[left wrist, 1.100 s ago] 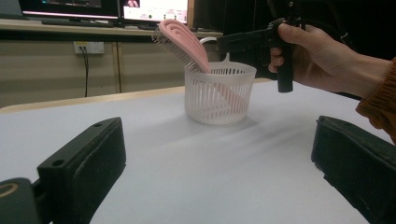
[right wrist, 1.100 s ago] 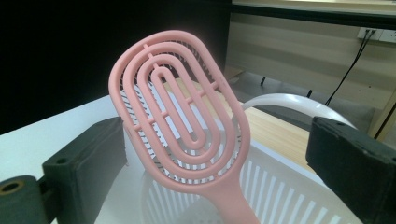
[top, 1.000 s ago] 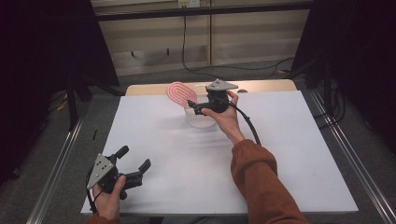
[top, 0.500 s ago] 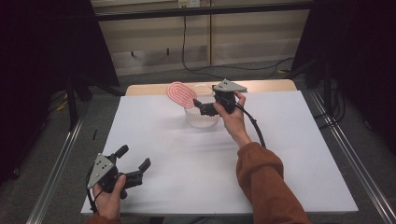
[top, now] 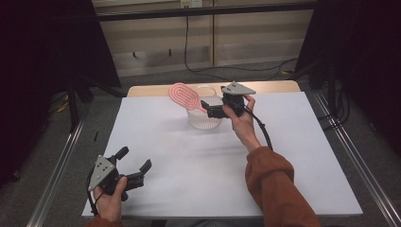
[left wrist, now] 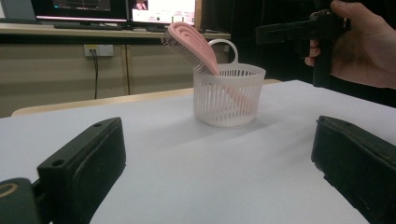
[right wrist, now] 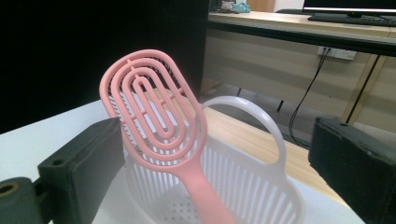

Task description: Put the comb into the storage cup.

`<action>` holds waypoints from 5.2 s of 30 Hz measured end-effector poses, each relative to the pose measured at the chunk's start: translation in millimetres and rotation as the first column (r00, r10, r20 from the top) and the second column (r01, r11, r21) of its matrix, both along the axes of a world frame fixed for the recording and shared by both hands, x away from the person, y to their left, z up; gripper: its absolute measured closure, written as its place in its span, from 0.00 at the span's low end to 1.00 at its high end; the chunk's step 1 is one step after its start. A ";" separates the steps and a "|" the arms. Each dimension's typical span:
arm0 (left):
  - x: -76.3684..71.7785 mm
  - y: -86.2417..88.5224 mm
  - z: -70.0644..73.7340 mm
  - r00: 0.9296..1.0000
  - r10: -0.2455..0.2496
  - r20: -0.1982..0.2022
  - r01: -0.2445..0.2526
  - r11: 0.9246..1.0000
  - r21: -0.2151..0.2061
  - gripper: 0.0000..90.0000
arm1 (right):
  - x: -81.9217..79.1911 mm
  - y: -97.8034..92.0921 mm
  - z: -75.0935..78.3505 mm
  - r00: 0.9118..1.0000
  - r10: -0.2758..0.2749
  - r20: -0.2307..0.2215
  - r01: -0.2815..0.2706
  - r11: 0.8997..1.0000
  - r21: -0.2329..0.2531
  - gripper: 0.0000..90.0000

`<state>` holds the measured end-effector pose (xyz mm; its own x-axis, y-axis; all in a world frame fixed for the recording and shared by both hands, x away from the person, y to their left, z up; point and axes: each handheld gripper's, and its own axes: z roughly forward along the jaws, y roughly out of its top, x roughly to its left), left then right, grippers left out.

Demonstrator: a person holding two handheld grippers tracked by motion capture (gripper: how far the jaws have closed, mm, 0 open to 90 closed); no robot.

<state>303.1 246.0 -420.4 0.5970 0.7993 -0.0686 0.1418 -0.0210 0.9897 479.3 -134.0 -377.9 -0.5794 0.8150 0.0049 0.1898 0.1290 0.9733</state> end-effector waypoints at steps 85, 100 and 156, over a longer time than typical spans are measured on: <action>-5.3 2.9 1.0 0.999 0.049 0.024 -0.049 0.999 -0.005 0.03 | -122.5 -90.0 -17.1 0.979 -0.182 0.093 0.184 0.983 -0.010 0.00; -6.3 3.2 1.6 0.999 0.044 0.022 -0.044 0.999 -0.003 0.03 | -145.4 -115.4 -19.3 0.968 -0.227 0.107 0.227 0.974 0.007 0.00; -13.9 5.2 3.9 0.996 0.081 0.032 -0.081 0.997 0.005 0.04 | -224.3 -170.5 -34.8 0.922 -0.372 0.104 0.372 0.928 0.027 0.00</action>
<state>289.2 251.2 -416.5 0.5323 0.8453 -0.0455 0.1116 -0.0168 0.9936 255.0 -304.4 -412.7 -0.2321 0.9721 -0.0331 0.1192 0.0622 0.9909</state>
